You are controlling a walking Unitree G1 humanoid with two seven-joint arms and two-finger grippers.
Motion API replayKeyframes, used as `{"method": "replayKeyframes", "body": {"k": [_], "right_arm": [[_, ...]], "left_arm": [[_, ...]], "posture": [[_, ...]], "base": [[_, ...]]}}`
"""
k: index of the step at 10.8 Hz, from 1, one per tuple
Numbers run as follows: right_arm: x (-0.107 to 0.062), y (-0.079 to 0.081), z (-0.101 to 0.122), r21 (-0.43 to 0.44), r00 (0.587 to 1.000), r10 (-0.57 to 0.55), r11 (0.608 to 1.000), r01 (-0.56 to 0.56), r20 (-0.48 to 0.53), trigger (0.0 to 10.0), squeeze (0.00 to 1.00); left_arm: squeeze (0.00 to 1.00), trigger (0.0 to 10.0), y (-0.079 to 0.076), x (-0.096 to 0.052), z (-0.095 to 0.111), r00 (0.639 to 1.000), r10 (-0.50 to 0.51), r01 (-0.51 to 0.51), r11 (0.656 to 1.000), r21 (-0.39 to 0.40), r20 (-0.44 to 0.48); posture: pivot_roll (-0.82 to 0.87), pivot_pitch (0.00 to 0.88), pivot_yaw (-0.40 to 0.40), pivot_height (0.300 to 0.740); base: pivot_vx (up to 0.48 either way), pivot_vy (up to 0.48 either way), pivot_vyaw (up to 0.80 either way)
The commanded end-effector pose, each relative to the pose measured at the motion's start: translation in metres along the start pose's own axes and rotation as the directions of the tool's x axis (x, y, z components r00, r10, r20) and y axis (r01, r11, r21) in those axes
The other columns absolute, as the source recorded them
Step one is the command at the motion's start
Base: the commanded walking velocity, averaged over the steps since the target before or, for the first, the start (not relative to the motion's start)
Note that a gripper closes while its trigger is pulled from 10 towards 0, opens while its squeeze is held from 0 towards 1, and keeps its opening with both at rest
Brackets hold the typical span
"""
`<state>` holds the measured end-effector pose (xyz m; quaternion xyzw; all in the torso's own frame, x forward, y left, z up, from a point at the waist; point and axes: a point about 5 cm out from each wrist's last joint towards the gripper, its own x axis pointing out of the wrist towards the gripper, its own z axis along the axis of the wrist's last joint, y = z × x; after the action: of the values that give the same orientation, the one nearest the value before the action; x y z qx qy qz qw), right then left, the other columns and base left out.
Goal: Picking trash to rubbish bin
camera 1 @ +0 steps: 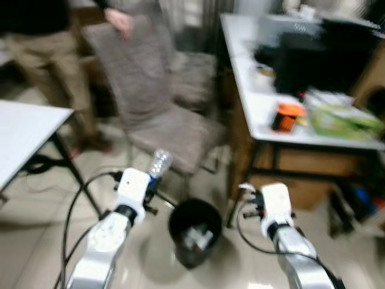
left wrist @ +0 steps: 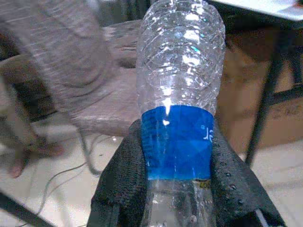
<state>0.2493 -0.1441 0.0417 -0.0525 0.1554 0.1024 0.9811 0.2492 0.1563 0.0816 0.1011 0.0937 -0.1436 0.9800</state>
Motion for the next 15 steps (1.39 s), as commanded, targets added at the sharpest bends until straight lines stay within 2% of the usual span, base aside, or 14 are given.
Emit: {"method": "replayKeyframes", "body": {"k": [1, 5, 8, 11, 15], "right_arm": [[0.005, 0.01, 0.0, -0.001, 0.998, 0.059, 0.998, -0.059, -0.009, 10.0, 0.0], [0.023, 0.028, -0.021, -0.026, 0.983, 0.162, 0.986, -0.165, -0.091, 10.0, 0.0], [0.033, 0.035, -0.028, -0.042, 0.97, 0.212, 0.975, -0.218, -0.117, 10.0, 0.0], [0.043, 0.035, -0.031, -0.015, 0.966, 0.216, 0.975, -0.221, -0.14, 10.0, 0.0], [0.054, 0.044, -0.029, -0.056, 0.957, 0.236, 0.967, -0.248, -0.166, 10.0, 0.0]], "left_arm": [[0.0, 10.0, 0.002, -0.004, 0.002, 1.0, 0.001, -0.001, 1.0, 0.014, 0.004], [0.0, 10.0, 0.005, -0.032, -0.002, 0.999, 0.01, -0.008, 1.0, 0.03, -0.047], [0.0, 10.0, 0.004, -0.039, -0.001, 0.997, -0.012, 0.016, 0.999, 0.05, -0.07], [0.0, 10.0, 0.005, -0.048, 0.003, 0.995, -0.049, 0.058, 0.993, 0.101, -0.088], [0.0, 10.0, 0.01, -0.053, 0.015, 0.989, -0.12, 0.133, 0.976, 0.17, -0.085]], "posture": [[-0.07, 0.004, -0.059, 0.74], [-0.01, 0.101, -0.065, 0.74], [0.0, 0.15, -0.054, 0.74], [0.03, 0.201, -0.054, 0.74], [0.04, 0.234, -0.031, 0.74]], "base": [[0.379, 0.0, 0.0], [0.373, 0.0, 0.0], [0.354, 0.0, 0.0], [0.0, 0.0, 0.0], [0.0, 0.0, 0.0]]}}
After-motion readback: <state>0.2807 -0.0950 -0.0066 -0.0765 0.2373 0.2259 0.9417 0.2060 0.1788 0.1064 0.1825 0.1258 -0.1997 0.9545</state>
